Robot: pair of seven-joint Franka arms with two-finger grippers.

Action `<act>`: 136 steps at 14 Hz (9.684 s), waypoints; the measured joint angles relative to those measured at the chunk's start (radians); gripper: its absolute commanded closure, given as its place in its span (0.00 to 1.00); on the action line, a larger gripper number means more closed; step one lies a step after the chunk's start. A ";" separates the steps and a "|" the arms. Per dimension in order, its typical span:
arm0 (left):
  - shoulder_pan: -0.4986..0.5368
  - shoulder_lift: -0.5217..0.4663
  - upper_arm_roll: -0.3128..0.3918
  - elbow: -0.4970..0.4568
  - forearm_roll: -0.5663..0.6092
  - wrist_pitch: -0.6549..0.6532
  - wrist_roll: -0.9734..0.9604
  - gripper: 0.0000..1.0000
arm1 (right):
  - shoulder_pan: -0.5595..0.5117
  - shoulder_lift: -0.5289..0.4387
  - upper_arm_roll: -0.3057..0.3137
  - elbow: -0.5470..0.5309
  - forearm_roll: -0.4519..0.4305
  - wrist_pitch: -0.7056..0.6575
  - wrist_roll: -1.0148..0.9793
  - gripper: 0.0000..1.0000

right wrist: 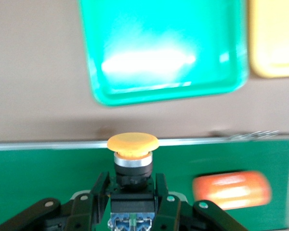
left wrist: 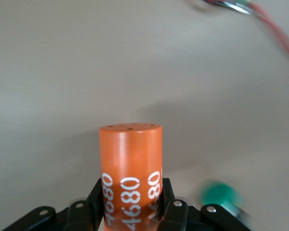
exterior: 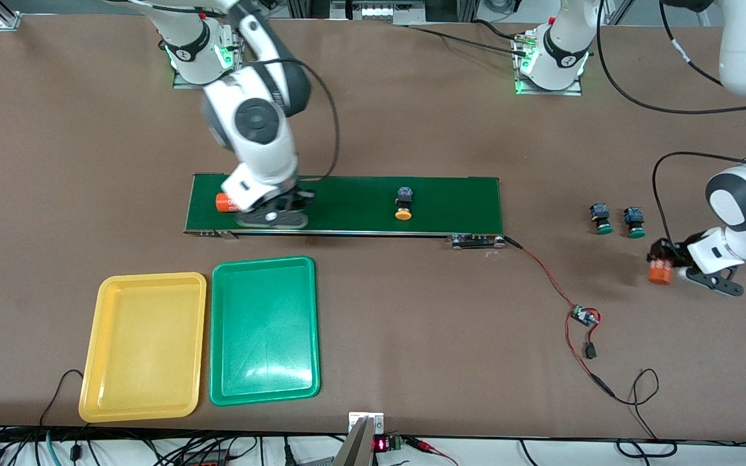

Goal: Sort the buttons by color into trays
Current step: 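Drop the button into the yellow tray while the left gripper places the cylinder, then return the right gripper to the belt while the left gripper reaches a green button, then grasp the second yellow button on the belt with the right gripper, then carry the button toward the yellow tray while the left gripper grasps the green button, then release the button in the yellow tray while the left gripper places the green button, then move the right gripper to the belt while the left gripper grasps another green button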

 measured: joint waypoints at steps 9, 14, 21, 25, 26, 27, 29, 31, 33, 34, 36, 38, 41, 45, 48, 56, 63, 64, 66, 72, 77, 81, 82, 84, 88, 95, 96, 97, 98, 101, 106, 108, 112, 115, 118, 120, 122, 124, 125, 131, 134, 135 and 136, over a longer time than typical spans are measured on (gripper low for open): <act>-0.032 -0.076 -0.250 -0.001 0.001 -0.293 0.152 0.79 | -0.331 0.012 -0.110 0.083 0.017 -0.023 -0.409 0.95; -0.068 -0.076 -0.445 -0.007 0.001 -0.211 0.244 0.77 | -0.480 0.178 -0.110 0.167 0.058 0.048 -0.570 0.93; -0.143 -0.076 -0.655 -0.061 0.209 -0.042 0.247 0.77 | -0.522 0.417 -0.109 0.253 0.064 0.274 -0.588 0.86; -0.145 -0.075 -0.671 -0.161 0.233 0.116 0.249 0.65 | -0.524 0.440 -0.108 0.255 0.064 0.297 -0.588 0.28; -0.145 -0.075 -0.672 -0.173 0.234 0.133 0.249 0.14 | -0.524 0.444 -0.108 0.256 0.065 0.298 -0.588 0.26; -0.145 -0.075 -0.676 -0.176 0.234 0.141 0.249 0.00 | -0.524 0.446 -0.107 0.256 0.066 0.299 -0.588 0.21; -0.146 -0.077 -0.680 -0.176 0.235 0.142 0.249 0.00 | -0.524 0.445 -0.103 0.260 0.067 0.301 -0.588 0.16; -0.145 -0.083 -0.680 -0.175 0.235 0.142 0.244 0.00 | -0.523 0.443 -0.097 0.269 0.068 0.300 -0.588 0.12; -0.143 -0.106 -0.680 -0.168 0.235 0.109 0.215 0.00 | -0.514 0.426 -0.087 0.272 0.073 0.269 -0.587 0.11; -0.140 -0.125 -0.679 -0.158 0.235 0.071 0.189 0.00 | -0.507 0.409 -0.082 0.273 0.077 0.228 -0.586 0.11; -0.132 -0.177 -0.668 -0.128 0.235 -0.024 0.113 0.00 | -0.487 0.359 -0.074 0.275 0.091 0.118 -0.579 0.11; -0.126 -0.238 -0.616 -0.105 0.235 -0.090 0.027 0.00 | -0.456 0.298 -0.068 0.268 0.098 0.017 -0.543 0.08; -0.116 -0.311 -0.503 -0.094 0.235 -0.124 -0.075 0.00 | -0.428 0.172 -0.043 0.169 0.101 -0.026 -0.497 0.05; -0.113 -0.347 -0.345 -0.094 0.235 -0.199 -0.256 0.00 | -0.374 -0.034 -0.021 -0.023 0.102 -0.078 -0.417 0.00; -0.111 -0.344 -0.263 -0.113 0.235 -0.255 -0.464 0.00 | -0.319 -0.155 -0.017 -0.158 0.102 -0.087 -0.363 0.00; -0.111 -0.235 -0.114 -0.354 0.236 0.056 -0.643 0.00 | -0.041 -0.175 -0.005 -0.253 0.103 0.008 -0.032 0.00; -0.112 -0.232 -0.087 -0.472 0.251 0.252 -0.646 0.00 | 0.103 -0.053 -0.005 -0.258 0.103 0.258 0.107 0.00; -0.112 -0.229 -0.083 -0.478 0.267 0.266 -0.646 0.00 | 0.113 -0.038 -0.005 -0.258 0.103 0.294 0.108 0.00; -0.112 -0.215 -0.078 -0.485 0.280 0.281 -0.647 0.12 | 0.125 -0.013 -0.005 -0.258 0.103 0.333 0.109 0.00; -0.112 -0.165 -0.077 -0.488 0.280 0.295 -0.665 0.65 | 0.149 0.014 -0.005 -0.258 0.105 0.351 0.110 0.00; -0.114 -0.175 -0.077 -0.464 0.280 0.276 -0.665 0.71 | 0.173 0.044 -0.005 -0.258 0.129 0.371 0.113 0.04; -0.122 -0.250 -0.145 -0.326 0.280 -0.020 -0.665 0.71 | 0.178 0.084 -0.005 -0.258 0.130 0.396 0.115 0.66; -0.125 -0.264 -0.196 -0.284 0.277 -0.089 -0.679 0.71 | 0.178 0.088 -0.006 -0.258 0.130 0.398 0.115 0.81; -0.136 -0.276 -0.299 -0.223 0.253 -0.163 -0.748 0.71 | 0.178 0.086 -0.009 -0.253 0.130 0.398 0.115 0.88; -0.154 -0.264 -0.471 -0.206 0.122 -0.159 -0.918 0.71 | 0.151 0.049 -0.027 -0.206 0.130 0.338 0.099 0.89; -0.221 -0.134 -0.629 -0.213 0.065 0.103 -1.101 0.70 | -0.090 -0.002 -0.038 0.022 0.129 0.114 -0.163 0.88; -0.233 -0.115 -0.634 -0.213 0.065 0.132 -1.122 0.62 | -0.141 0.010 -0.039 0.032 0.130 0.114 -0.220 0.88; -0.240 -0.101 -0.637 -0.212 0.065 0.151 -1.132 0.12 | -0.189 0.029 -0.039 0.043 0.130 0.114 -0.275 0.88; -0.241 -0.096 -0.638 -0.212 0.065 0.160 -1.134 0.00 | -0.228 0.052 -0.039 0.055 0.130 0.114 -0.319 0.88; -0.238 -0.112 -0.639 -0.196 0.064 0.157 -1.134 0.00 | -0.286 0.118 -0.039 0.075 0.129 0.122 -0.384 0.87; -0.186 -0.273 -0.634 -0.139 0.068 -0.124 -1.135 0.00 | -0.333 0.233 -0.039 0.101 0.120 0.236 -0.422 0.87; -0.164 -0.330 -0.593 -0.112 0.150 -0.255 -1.134 0.00 | -0.366 0.274 -0.040 0.104 0.102 0.279 -0.446 0.87; -0.145 -0.334 -0.483 -0.103 0.458 -0.336 -1.133 0.00 | -0.434 0.332 -0.040 0.110 0.096 0.331 -0.506 0.81; -0.139 -0.300 -0.352 -0.105 0.519 -0.336 -1.107 0.00 | -0.456 0.350 -0.040 0.112 0.096 0.349 -0.524 0.39; -0.132 -0.268 -0.238 -0.126 0.520 -0.322 -0.990 0.00 | -0.457 0.352 -0.039 0.116 0.096 0.358 -0.524 0.15; -0.125 -0.251 -0.172 -0.156 0.520 -0.243 -0.905 0.00 | -0.457 0.352 -0.038 0.124 0.096 0.358 -0.524 0.01; -0.111 -0.243 -0.114 -0.210 0.520 -0.112 -0.817 0.00 | -0.456 0.351 -0.033 0.126 0.096 0.358 -0.523 0.00; -0.099 -0.242 -0.074 -0.281 0.520 0.035 -0.774 0.00 | -0.455 0.335 -0.013 0.117 0.100 0.356 -0.512 0.00; -0.096 -0.242 -0.059 -0.314 0.520 0.098 -0.758 0.00 | -0.454 0.317 0.004 0.103 0.102 0.352 -0.494 0.00; -0.088 -0.241 0.013 -0.469 0.516 0.358 -0.720 0.00 | -0.380 0.017 0.061 -0.137 0.102 0.140 -0.358 0.00; -0.079 -0.241 0.017 -0.499 0.492 0.383 -0.716 0.00 | -0.321 -0.161 0.065 -0.235 0.102 -0.033 -0.304 0.00; -0.079 -0.239 0.017 -0.504 0.484 0.398 -0.699 0.00 | -0.304 -0.200 0.065 -0.254 0.102 -0.070 -0.287 0.00; -0.077 -0.232 0.017 -0.509 0.459 0.419 -0.677 0.00 | -0.285 -0.226 0.066 -0.268 0.102 -0.091 -0.273 0.00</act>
